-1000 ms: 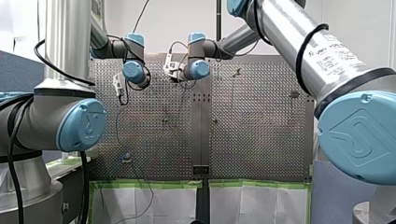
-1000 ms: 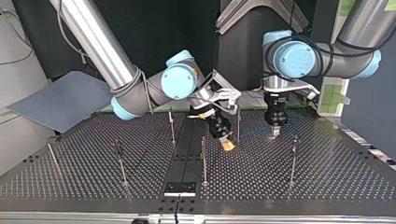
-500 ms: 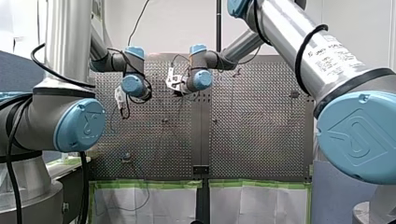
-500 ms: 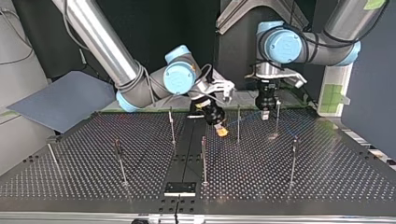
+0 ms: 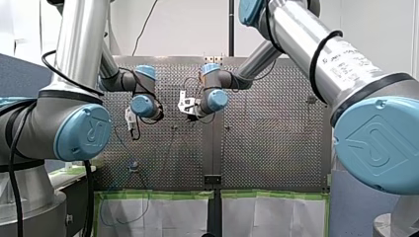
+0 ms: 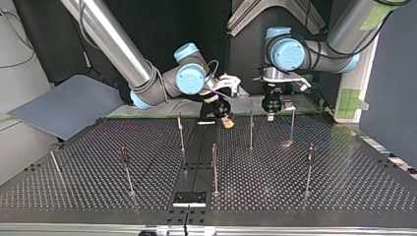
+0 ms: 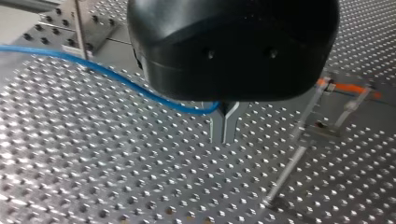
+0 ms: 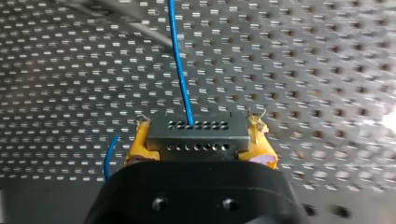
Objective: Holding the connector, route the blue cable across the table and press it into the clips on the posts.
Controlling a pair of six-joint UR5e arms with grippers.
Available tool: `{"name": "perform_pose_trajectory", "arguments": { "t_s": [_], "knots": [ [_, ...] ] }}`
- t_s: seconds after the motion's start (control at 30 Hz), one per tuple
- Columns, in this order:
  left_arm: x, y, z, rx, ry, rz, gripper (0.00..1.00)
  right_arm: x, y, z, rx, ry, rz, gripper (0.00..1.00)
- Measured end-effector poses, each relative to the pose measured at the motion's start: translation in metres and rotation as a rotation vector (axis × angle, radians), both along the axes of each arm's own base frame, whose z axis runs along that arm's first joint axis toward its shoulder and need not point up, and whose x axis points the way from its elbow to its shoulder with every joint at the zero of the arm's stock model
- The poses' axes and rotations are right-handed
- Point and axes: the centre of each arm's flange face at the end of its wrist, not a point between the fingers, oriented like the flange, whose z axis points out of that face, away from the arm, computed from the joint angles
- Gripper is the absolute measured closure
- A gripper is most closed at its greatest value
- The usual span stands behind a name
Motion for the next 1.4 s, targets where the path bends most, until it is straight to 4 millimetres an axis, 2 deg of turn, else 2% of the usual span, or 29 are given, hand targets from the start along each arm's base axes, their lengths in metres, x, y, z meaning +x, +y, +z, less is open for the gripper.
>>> {"name": "perform_pose_trajectory", "arguments": {
  "t_s": [0.13, 0.27, 0.37, 0.73, 1.03, 1.2, 1.4],
  "knots": [
    [0.002, 0.001, -0.016, 0.005, 0.024, 0.013, 1.00, 0.000, -0.002, -0.016, 0.010, 0.020, 0.000, 1.00],
    [0.002, 0.001, -0.037, 0.006, 0.052, 0.012, 1.00, -0.003, -0.007, -0.020, 0.013, 0.025, -0.007, 1.00],
    [0.000, 0.002, -0.045, 0.005, 0.059, 0.014, 1.00, -0.005, -0.010, -0.022, 0.014, 0.026, -0.011, 1.00],
    [0.004, -0.002, -0.062, -0.009, 0.054, -0.032, 1.00, -0.006, -0.015, -0.035, 0.025, 0.037, -0.011, 1.00],
    [0.012, 0.002, -0.061, -0.026, 0.029, -0.035, 1.00, -0.009, -0.020, -0.045, 0.032, 0.041, -0.019, 1.00],
    [0.022, 0.003, -0.062, -0.034, 0.024, -0.041, 1.00, -0.011, -0.028, -0.046, 0.026, 0.022, -0.030, 1.00],
    [0.042, 0.006, -0.073, -0.032, 0.035, -0.031, 1.00, -0.014, -0.039, -0.044, 0.013, -0.005, -0.045, 1.00]
  ]
}}
